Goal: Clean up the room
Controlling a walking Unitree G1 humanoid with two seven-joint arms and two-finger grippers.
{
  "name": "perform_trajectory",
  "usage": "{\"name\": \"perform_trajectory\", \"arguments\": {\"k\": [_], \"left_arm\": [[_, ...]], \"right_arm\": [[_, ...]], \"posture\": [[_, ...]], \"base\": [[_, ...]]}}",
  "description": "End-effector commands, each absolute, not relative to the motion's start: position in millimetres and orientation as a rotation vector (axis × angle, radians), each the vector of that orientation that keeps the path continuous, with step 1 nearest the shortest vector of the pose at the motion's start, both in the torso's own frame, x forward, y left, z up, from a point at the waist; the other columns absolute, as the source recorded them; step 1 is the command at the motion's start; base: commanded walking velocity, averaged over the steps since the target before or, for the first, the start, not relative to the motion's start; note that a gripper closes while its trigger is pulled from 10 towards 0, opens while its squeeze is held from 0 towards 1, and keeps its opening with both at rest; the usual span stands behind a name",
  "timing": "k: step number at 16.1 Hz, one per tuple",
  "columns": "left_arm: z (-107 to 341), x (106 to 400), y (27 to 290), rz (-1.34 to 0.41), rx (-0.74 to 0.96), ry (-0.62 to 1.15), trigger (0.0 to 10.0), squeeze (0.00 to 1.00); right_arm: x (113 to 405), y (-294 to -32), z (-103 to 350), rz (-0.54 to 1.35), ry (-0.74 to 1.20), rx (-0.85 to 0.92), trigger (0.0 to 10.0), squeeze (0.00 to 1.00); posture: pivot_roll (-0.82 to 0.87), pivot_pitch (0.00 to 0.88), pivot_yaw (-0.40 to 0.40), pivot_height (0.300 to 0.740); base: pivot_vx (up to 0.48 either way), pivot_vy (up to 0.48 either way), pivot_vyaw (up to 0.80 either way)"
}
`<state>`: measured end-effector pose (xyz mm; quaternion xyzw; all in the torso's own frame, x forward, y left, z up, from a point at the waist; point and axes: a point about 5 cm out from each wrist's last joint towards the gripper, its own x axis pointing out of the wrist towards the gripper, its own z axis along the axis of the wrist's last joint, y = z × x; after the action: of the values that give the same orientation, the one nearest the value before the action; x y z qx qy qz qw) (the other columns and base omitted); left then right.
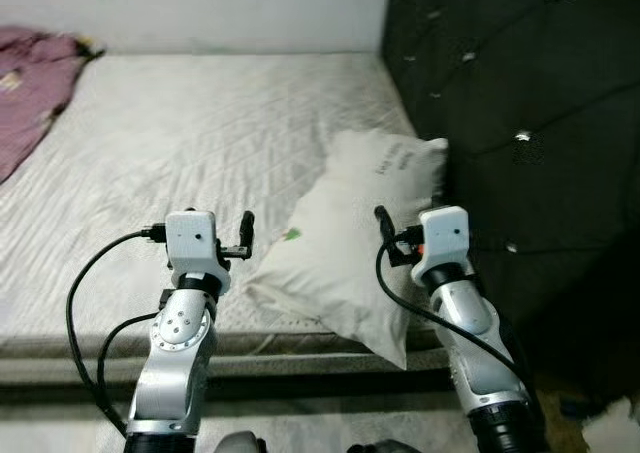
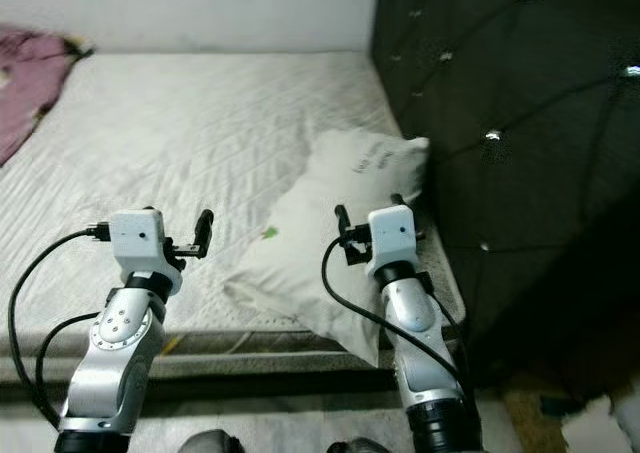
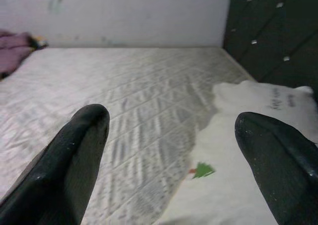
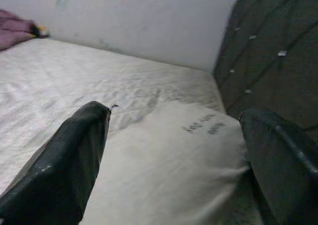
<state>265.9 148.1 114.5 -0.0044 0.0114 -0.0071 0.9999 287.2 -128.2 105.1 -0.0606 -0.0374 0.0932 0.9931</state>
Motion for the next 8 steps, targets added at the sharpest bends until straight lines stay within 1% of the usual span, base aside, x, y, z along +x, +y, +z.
{"name": "perform_trajectory", "arguments": {"k": [1,6,8], "left_arm": [[115.3,265.8,150.1,-0.008,-0.013,0.019,10.0,0.0],[115.5,266.1,148.4,-0.02,-0.007,0.019,10.0,0.0],[115.3,266.0,148.4,-0.021,-0.011,0.02,10.0,0.0]], "right_arm": [[287.9,-125.8,107.5,0.192,-0.088,-0.117,10.0,0.0],[288.0,-126.2,107.4,0.189,-0.088,-0.12,10.0,0.0],[288.0,-126.2,107.4,0.189,-0.087,-0.12,10.0,0.0]], "posture": [[-0.05,0.021,0.013,0.74],[-0.05,0.02,0.013,0.74],[-0.05,0.022,0.012,0.74]], "base": [[0.0,0.0,0.51],[0.0,0.0,0.0],[0.0,-0.281,0.0]]}}
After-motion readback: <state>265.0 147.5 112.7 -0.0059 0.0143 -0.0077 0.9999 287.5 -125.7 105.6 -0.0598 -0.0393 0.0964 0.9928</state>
